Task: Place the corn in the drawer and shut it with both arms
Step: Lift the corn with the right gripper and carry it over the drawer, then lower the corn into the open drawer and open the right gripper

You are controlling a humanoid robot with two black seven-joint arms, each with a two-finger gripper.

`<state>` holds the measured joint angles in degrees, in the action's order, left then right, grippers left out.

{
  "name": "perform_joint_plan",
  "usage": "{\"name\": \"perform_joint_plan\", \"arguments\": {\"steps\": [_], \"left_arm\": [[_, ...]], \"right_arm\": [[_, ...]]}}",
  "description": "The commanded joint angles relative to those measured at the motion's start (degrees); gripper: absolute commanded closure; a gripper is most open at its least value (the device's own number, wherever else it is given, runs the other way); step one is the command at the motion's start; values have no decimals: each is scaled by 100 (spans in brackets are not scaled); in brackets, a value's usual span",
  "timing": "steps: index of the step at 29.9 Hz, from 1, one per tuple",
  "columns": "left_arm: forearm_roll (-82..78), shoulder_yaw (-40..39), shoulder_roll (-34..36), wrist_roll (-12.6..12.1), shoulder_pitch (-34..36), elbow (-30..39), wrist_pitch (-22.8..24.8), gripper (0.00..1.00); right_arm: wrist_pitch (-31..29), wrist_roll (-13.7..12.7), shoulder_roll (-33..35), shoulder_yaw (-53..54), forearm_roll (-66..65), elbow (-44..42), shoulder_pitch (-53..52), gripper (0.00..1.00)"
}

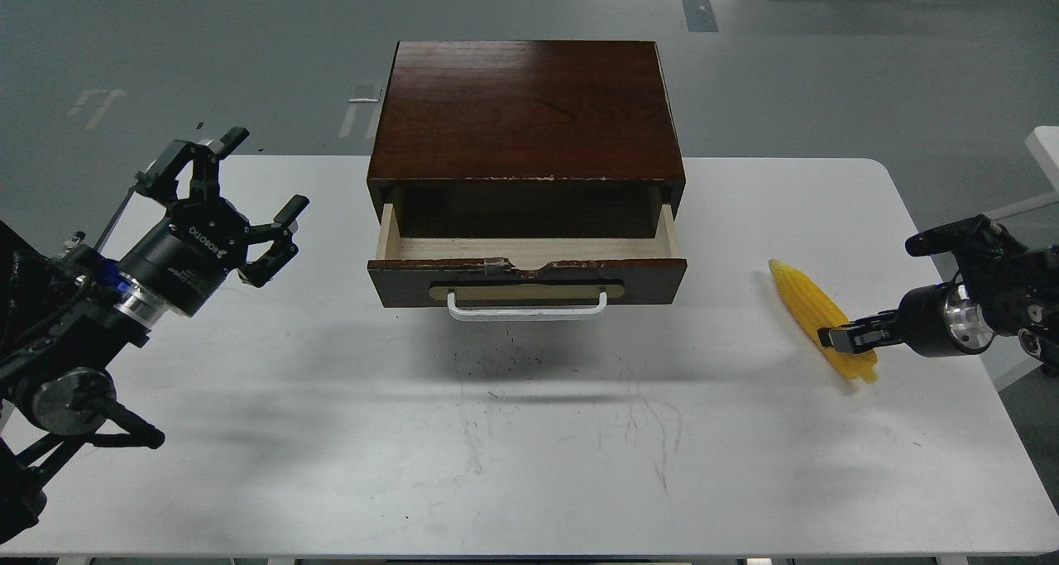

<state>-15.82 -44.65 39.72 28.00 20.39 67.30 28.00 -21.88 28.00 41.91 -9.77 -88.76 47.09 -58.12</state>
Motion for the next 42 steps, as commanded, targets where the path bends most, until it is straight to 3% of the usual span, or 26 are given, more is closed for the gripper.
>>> {"name": "perform_joint_plan", "arguments": {"steps": [1,6,13,21,29,42], "left_arm": [[0,0,1,0,0,28,0,1],[0,0,-17,0,0,28,0,1],[0,0,10,0,0,37,0,1],[0,0,185,0,9,116,0,1],[0,0,308,0,9,125,0,1],[0,0,370,0,0,187,0,1]], "right_arm": [[9,0,256,63,7,352,-243,95],[0,0,756,63,25,1134,-1436,94],[-44,0,705,11,25,1548,-2914,93],[-53,0,-585,-621,7,1812,-4268,93],[-44,0,-1799,-763,-80,1803,-4436,93],[263,0,-2617,-1228,-898,1716,-4375,93]]}}
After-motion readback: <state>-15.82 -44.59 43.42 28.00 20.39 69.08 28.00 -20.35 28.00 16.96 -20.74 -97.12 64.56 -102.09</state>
